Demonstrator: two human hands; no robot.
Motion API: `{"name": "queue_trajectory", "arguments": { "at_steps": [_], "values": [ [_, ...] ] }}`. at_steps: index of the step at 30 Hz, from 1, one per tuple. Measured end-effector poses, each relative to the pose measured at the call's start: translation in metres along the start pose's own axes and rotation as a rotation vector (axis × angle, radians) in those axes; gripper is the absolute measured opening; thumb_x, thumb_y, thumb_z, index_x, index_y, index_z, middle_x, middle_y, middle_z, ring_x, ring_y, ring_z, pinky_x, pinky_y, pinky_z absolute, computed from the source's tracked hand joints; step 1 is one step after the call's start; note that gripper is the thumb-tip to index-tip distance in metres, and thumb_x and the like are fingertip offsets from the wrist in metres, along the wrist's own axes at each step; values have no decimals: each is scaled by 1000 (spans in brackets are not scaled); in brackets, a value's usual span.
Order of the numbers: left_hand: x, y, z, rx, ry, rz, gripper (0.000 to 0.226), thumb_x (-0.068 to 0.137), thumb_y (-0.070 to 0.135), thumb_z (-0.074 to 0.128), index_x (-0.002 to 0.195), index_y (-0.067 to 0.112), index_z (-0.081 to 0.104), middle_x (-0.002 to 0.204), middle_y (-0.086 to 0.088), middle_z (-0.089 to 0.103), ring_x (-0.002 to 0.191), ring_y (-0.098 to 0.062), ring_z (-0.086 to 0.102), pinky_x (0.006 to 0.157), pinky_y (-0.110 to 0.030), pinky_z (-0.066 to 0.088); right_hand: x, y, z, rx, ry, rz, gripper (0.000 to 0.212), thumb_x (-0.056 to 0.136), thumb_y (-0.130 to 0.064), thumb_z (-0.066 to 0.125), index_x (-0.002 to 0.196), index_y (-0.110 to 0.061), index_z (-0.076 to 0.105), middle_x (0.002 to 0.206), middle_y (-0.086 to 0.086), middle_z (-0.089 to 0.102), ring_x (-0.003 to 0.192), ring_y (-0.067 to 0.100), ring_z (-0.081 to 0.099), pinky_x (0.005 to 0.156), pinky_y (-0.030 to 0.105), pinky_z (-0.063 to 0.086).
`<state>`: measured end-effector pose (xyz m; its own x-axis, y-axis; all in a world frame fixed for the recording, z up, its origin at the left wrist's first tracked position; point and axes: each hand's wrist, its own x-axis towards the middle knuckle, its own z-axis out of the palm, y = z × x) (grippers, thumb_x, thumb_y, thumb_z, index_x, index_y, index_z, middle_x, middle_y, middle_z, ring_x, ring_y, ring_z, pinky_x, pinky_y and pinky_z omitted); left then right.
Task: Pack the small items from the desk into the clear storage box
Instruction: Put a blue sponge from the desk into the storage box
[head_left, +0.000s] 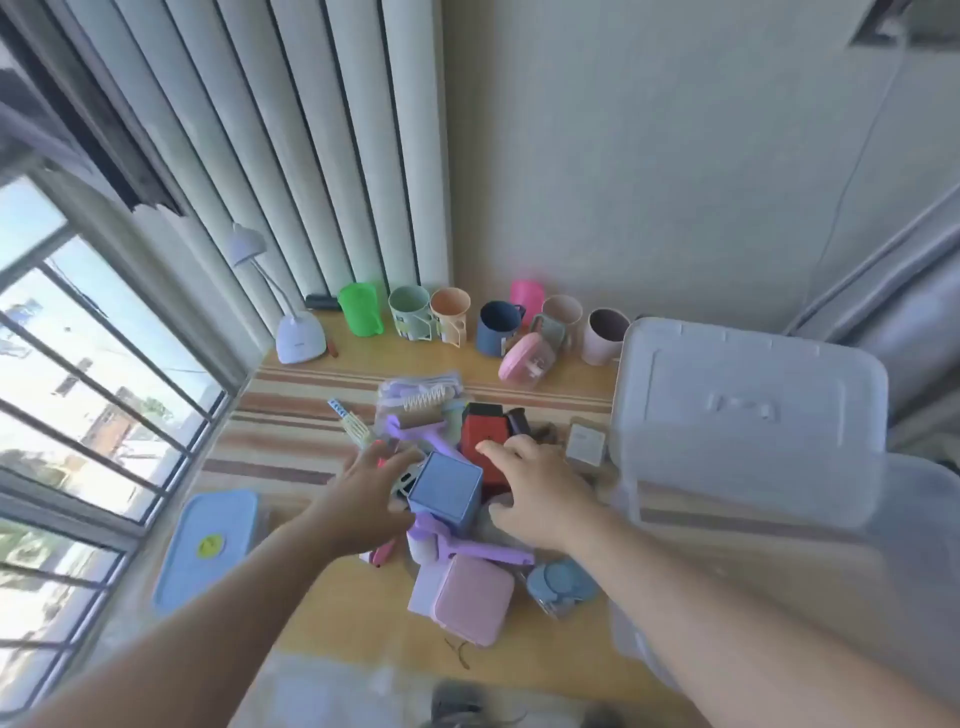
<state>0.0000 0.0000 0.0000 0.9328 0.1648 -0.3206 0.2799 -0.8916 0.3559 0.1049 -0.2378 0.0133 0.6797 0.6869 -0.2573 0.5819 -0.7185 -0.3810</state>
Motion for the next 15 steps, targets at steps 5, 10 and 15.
{"name": "queue_trajectory", "arguments": {
  "at_steps": [5,10,15],
  "values": [
    [0,3,58,-16,-32,-39,104,74,67,63,158,45,6,153,1,28,140,-29,33,108,-46,37,24,-1,54,1,-99,44,86,88,-45,69,157,-38,20,138,-3,34,129,29,39,93,49,54],
    [-3,-6,90,-94,31,-65,117,72,73,64,158,43,-10,152,3,27,138,-27,34,110,-47,38,50,-5,85,-30,-122,73,100,84,-49,74,157,-44,5,154,2,18,134,34,35,92,53,53],
    [3,-7,84,-224,27,-4,119,76,71,70,159,40,-11,151,3,34,141,-19,32,106,-31,33,62,-12,93,120,-73,118,113,76,-57,79,160,-51,4,145,-2,32,124,28,52,79,41,52]
  ]
}}
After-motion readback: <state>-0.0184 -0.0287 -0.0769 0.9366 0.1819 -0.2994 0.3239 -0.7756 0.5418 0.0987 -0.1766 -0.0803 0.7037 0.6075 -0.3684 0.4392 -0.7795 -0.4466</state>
